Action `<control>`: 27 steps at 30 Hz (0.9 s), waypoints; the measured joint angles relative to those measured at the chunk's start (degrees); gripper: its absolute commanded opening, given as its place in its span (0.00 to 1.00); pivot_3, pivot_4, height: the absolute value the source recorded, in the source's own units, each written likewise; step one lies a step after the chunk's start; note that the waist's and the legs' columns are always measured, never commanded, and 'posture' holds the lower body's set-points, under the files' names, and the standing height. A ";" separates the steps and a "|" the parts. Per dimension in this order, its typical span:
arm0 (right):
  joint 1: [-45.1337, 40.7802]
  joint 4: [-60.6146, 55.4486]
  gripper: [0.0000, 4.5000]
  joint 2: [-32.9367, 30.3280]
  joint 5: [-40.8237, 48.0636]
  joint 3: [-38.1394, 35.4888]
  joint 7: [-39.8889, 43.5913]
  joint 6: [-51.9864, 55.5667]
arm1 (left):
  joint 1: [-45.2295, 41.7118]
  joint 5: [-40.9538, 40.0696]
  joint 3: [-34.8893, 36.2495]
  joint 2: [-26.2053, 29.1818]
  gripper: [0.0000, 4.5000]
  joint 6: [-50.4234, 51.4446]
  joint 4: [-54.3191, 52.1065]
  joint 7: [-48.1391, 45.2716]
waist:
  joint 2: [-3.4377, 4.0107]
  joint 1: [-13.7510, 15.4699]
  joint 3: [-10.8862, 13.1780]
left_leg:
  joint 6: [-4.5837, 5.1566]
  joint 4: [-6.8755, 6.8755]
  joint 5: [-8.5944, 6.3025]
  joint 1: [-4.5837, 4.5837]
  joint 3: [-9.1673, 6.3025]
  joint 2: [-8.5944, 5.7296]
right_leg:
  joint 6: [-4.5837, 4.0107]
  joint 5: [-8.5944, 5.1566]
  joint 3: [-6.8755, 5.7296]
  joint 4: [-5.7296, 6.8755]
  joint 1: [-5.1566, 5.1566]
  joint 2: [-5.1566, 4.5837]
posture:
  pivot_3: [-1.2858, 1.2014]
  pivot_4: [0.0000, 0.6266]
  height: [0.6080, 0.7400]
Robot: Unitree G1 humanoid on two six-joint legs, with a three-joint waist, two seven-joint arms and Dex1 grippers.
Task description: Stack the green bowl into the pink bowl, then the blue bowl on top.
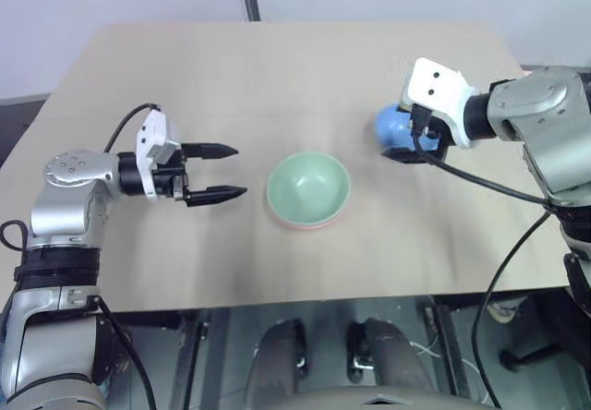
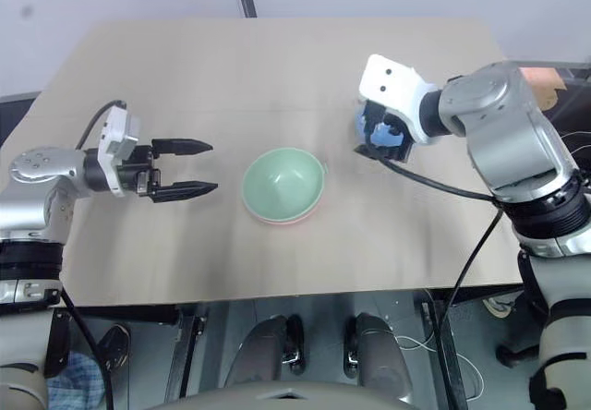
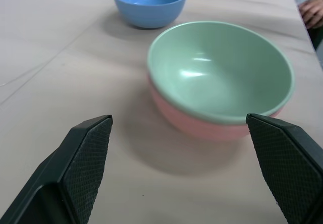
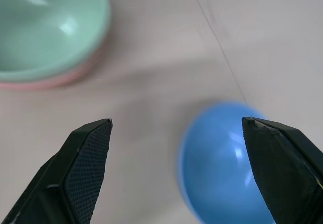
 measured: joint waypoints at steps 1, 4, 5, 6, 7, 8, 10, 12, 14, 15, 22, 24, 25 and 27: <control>0.18 1.74 0.99 0.02 -0.36 0.28 -0.79 -0.69 | 0.00 -0.02 0.00 0.00 1.00 0.08 -0.02 -0.57 | 0.00 -0.03 0.00 | 0.00 0.00 0.00 0.00 0.01 0.00 | 0.00 0.00 0.00 0.00 0.00 0.00 | 0.52 0.24 1.00; 0.55 6.20 0.99 0.32 -1.71 1.50 -2.15 -2.97 | -0.22 -0.01 -0.02 -0.15 1.00 0.09 -0.02 -0.70 | 0.00 -0.03 0.00 | 0.00 0.00 0.00 0.00 0.02 0.00 | 0.01 0.00 0.01 -0.01 0.00 -0.01 | 0.52 0.24 1.00; 0.66 7.81 0.99 0.62 -2.13 2.02 -2.42 -3.68 | -0.48 -0.01 -0.01 -0.31 1.00 0.11 0.00 -0.58 | 0.00 -0.04 0.00 | 0.00 0.00 0.00 0.00 0.02 0.00 | 0.01 -0.01 0.01 -0.01 0.00 -0.01 | 0.52 0.24 1.00; 0.77 9.66 0.99 1.13 -2.41 2.40 -2.66 -4.57 | -1.04 -0.08 -0.01 -0.58 1.00 0.19 0.00 -0.47 | 0.00 -0.03 0.00 | 0.00 0.00 0.00 -0.01 0.02 0.00 | 0.01 -0.01 0.01 0.00 0.00 0.00 | 0.52 0.24 1.00; 0.81 10.63 0.99 1.48 -2.58 2.66 -2.82 -5.18 | -1.39 -0.22 0.02 -0.69 1.00 0.24 0.00 -0.42 | 0.00 -0.02 0.00 | 0.00 0.00 0.00 -0.01 0.02 0.00 | 0.02 -0.01 0.01 0.00 0.00 0.00 | 0.52 0.24 1.00; 0.92 11.92 0.99 1.89 -2.89 3.12 -3.04 -6.04 | -2.00 -0.64 0.05 -0.86 1.00 0.38 0.00 -0.32 | 0.00 -0.02 0.00 | 0.00 0.00 0.00 -0.01 0.02 0.00 | 0.01 0.00 0.02 0.00 0.00 0.00 | 0.52 0.24 1.00; 1.00 13.30 0.99 2.24 -3.38 3.88 -3.09 -7.12 | -2.35 -1.12 0.18 -0.88 1.00 0.56 -0.01 -0.19 | 0.00 -0.02 0.00 | 0.00 0.00 0.00 -0.01 0.02 0.00 | 0.01 0.00 0.03 0.00 0.00 0.00 | 0.52 0.24 1.00; 1.25 16.23 0.99 3.17 -4.39 4.82 -3.34 -8.93 | -2.45 -2.03 0.58 -1.01 1.00 1.31 -0.01 0.42 | 0.00 -0.13 0.00 | 0.00 0.00 0.00 0.00 0.04 0.00 | 0.01 0.00 0.04 -0.01 0.00 0.00 | 0.52 0.24 1.00; 1.36 19.27 0.99 4.16 -5.43 6.08 -3.55 -10.62 | -2.51 -2.53 1.00 -1.15 1.00 1.80 -0.01 0.88 | 0.00 -0.15 0.00 | 0.00 0.01 0.00 0.00 0.04 0.00 | 0.01 0.00 0.04 0.00 -0.01 0.00 | 0.52 0.24 1.00; 1.36 21.13 0.99 4.91 -5.94 6.65 -3.66 -11.62 | -2.58 -2.84 1.26 -1.16 1.00 2.08 -0.01 1.08 | 0.00 -0.18 0.00 | 0.00 0.01 0.00 0.00 0.04 0.00 | 0.01 0.00 0.04 0.01 -0.01 0.01 | 0.52 0.24 1.00; 1.36 27.33 0.36 7.93 -8.14 7.25 -4.19 -16.16 | -2.76 -4.61 2.68 -1.23 1.00 3.84 -1.04 2.35 | 0.00 -0.13 0.00 | 0.00 0.01 0.00 -0.01 0.04 0.00 | -0.01 0.02 0.05 0.00 -0.01 0.00 | 0.52 0.24 1.00; 1.34 27.97 0.12 8.34 -8.82 7.25 -4.02 -17.08 | -2.62 -4.60 2.70 -1.21 1.00 3.84 -1.34 2.33 | 0.00 -0.14 0.00 | 0.00 0.01 0.01 0.00 0.04 0.00 | -0.03 0.03 0.05 0.01 0.00 0.01 | 0.52 0.24 1.00; 1.34 28.26 0.01 8.63 -9.04 7.23 -4.01 -17.71 | -2.31 -4.59 2.76 -1.18 1.00 3.84 -1.66 2.32 | 0.00 -0.14 0.00 | 0.00 0.01 0.01 0.00 0.04 0.00 | -0.04 0.04 0.05 0.01 0.00 0.01 | 0.52 0.24 1.00; 1.10 28.50 0.01 8.64 -9.50 7.19 -3.58 -18.18 | -1.91 -4.60 2.80 -1.18 1.00 3.84 -2.22 2.32 | -0.01 -0.15 0.00 | 0.00 0.02 0.01 0.01 0.04 0.01 | -0.04 0.03 0.05 0.01 0.00 0.01 | 0.52 0.24 1.00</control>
